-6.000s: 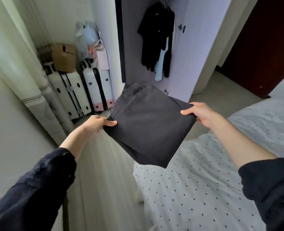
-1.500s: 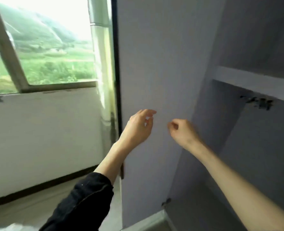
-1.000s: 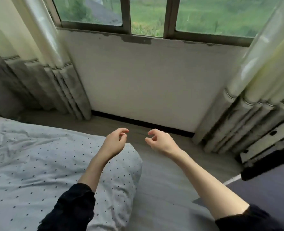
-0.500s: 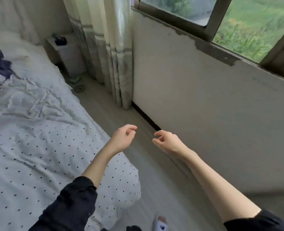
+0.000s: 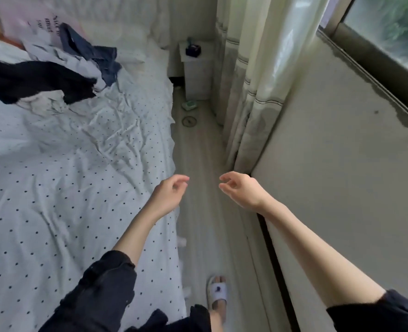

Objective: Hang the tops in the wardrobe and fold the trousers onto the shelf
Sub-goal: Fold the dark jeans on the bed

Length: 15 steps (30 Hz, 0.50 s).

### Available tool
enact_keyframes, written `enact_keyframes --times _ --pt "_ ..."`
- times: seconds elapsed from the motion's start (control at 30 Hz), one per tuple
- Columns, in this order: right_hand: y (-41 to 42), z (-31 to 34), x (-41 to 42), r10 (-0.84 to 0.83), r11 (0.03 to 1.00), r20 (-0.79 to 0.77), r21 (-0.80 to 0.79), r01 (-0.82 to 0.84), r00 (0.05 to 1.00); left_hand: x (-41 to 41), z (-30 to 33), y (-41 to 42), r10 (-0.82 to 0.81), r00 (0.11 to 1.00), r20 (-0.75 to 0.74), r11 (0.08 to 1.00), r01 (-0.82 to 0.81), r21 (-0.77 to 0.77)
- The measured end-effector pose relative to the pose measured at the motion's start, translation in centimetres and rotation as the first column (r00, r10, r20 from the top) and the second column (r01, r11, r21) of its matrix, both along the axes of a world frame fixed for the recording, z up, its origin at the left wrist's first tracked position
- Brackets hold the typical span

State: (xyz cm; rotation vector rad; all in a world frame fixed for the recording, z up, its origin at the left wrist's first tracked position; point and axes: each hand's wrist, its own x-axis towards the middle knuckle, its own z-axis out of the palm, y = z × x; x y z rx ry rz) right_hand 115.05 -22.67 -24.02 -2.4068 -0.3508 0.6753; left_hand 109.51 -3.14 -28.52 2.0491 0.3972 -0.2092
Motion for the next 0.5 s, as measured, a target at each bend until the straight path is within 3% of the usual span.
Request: enact_keyframes --times 0.23,0.5 --pt "3.8 0.2 17.9 0.133 0.991 0.027 0.006 -0.133 0.991 12.6 0.9 2.8 0.204 0.979 0.02 0.979 -0.203 -0.026" --pt "16.7 0.8 36.6 0.403 0.911 0.002 0.09 -0.401 0.915 27.4 0.2 11.6 0.454 0.89 0.047 0.891 -0.455 0.005"
